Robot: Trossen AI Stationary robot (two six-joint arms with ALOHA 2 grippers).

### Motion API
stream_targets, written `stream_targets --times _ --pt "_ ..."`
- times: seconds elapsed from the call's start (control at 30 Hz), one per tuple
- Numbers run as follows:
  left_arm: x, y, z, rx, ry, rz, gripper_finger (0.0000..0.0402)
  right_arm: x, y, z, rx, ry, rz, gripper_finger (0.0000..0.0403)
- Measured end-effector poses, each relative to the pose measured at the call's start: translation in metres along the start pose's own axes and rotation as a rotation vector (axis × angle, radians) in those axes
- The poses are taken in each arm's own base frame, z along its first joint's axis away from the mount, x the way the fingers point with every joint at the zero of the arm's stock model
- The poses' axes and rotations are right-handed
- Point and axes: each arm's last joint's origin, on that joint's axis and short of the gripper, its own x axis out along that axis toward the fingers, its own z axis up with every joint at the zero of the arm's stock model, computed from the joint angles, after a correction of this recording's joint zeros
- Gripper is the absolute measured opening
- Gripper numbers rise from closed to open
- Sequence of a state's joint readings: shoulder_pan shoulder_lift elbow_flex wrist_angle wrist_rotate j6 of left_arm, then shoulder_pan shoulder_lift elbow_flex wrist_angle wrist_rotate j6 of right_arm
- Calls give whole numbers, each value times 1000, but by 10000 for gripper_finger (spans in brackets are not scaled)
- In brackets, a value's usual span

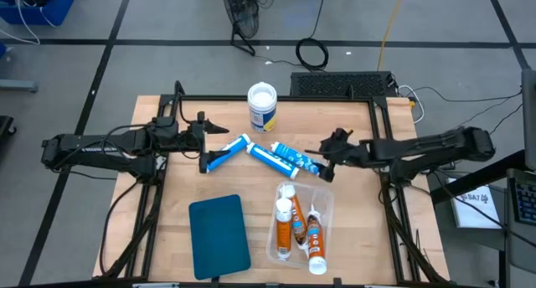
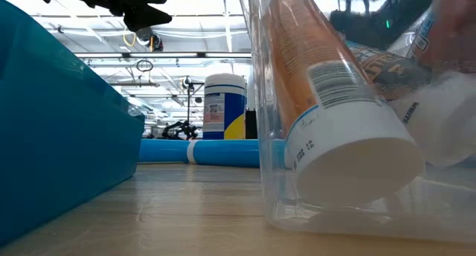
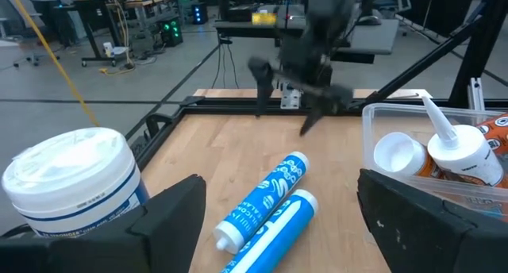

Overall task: Pick & place silicon tubes, Sealant and Lysol wipes
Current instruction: Put the right blue sealant into the blue bin

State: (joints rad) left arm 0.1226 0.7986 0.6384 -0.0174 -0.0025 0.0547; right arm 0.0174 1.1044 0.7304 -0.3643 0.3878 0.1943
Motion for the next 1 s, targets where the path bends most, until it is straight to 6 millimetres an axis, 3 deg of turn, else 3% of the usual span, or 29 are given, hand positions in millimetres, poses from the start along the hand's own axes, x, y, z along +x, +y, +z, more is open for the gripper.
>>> stream_targets --times 0.27,0.77,1.0 --pt "0 0 0 0 -1 0 311 23 12 -48 77 53 118 377" --pt "0 0 0 0 -1 0 323 40 8 -100 148 -90 164 377" --pt "0 0 0 0 -1 0 310 46 10 -106 126 -156 178 377"
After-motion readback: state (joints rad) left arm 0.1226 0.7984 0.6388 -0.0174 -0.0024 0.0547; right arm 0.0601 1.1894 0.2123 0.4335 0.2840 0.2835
